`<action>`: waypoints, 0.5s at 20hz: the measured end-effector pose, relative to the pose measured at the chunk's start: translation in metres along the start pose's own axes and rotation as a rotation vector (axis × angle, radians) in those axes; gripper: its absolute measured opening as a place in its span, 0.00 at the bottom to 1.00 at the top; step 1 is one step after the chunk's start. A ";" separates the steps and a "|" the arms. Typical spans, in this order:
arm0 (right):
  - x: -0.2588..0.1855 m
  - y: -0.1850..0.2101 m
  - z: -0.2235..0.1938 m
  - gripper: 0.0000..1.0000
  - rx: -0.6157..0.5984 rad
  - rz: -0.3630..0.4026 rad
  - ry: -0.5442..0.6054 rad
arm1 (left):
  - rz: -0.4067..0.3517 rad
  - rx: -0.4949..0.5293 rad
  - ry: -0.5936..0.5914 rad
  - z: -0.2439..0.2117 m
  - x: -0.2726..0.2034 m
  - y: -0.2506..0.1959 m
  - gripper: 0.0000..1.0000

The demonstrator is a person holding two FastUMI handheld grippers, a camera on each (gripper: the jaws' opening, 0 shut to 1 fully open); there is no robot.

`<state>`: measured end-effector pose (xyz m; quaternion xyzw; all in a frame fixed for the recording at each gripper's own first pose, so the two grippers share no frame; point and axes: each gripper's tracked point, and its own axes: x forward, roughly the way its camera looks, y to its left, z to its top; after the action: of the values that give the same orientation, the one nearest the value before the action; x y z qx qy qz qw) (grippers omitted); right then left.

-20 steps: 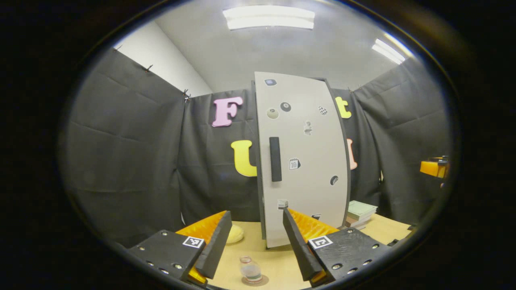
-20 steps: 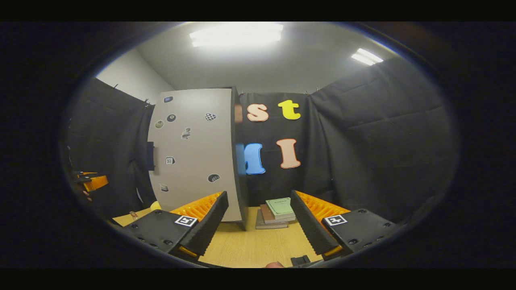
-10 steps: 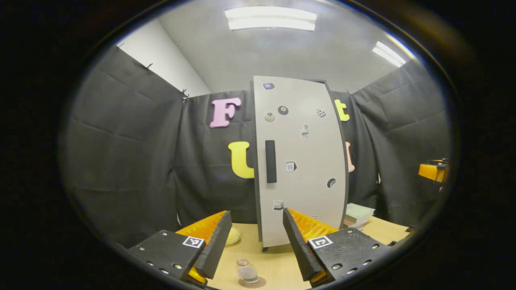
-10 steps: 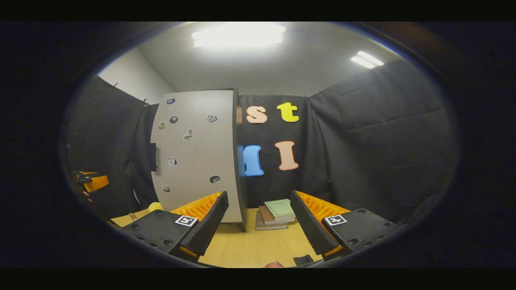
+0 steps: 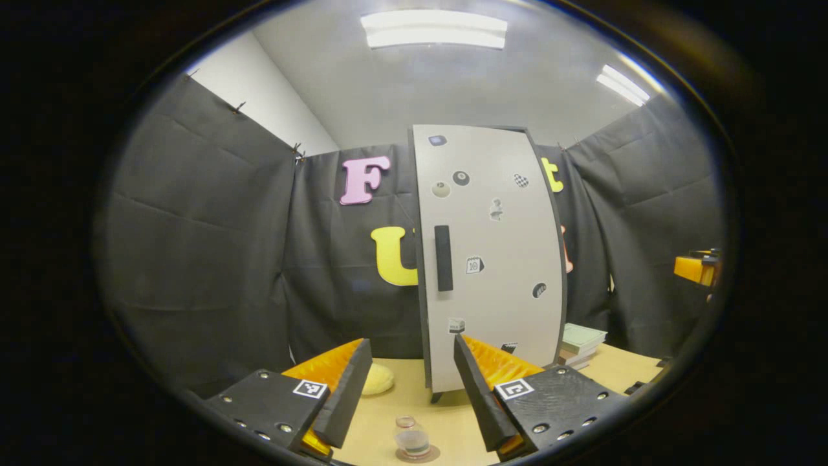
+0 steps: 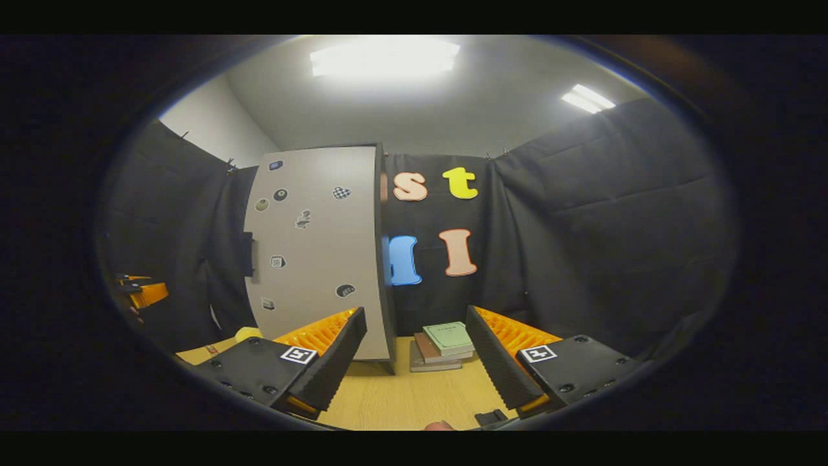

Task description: Open the cabinet door with the right hand, grasp the bottle in the cabinet with the left hand and place it on the coaster, then close the cabinet door with the right hand.

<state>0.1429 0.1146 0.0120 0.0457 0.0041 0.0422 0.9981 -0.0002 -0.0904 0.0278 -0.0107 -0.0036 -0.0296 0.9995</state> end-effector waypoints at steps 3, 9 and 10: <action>0.001 0.008 0.003 0.98 -0.001 0.008 -0.004 | 0.008 0.013 -0.009 0.003 0.000 0.009 0.76; -0.002 0.017 0.008 0.94 -0.015 0.018 -0.009 | -0.006 0.016 -0.010 0.010 0.003 0.010 0.76; -0.003 0.018 0.007 0.98 -0.016 0.018 -0.007 | -0.005 0.019 -0.013 0.010 0.005 0.010 0.78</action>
<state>0.1387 0.1315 0.0208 0.0378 -0.0001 0.0509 0.9980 0.0054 -0.0802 0.0378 -0.0015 -0.0103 -0.0320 0.9994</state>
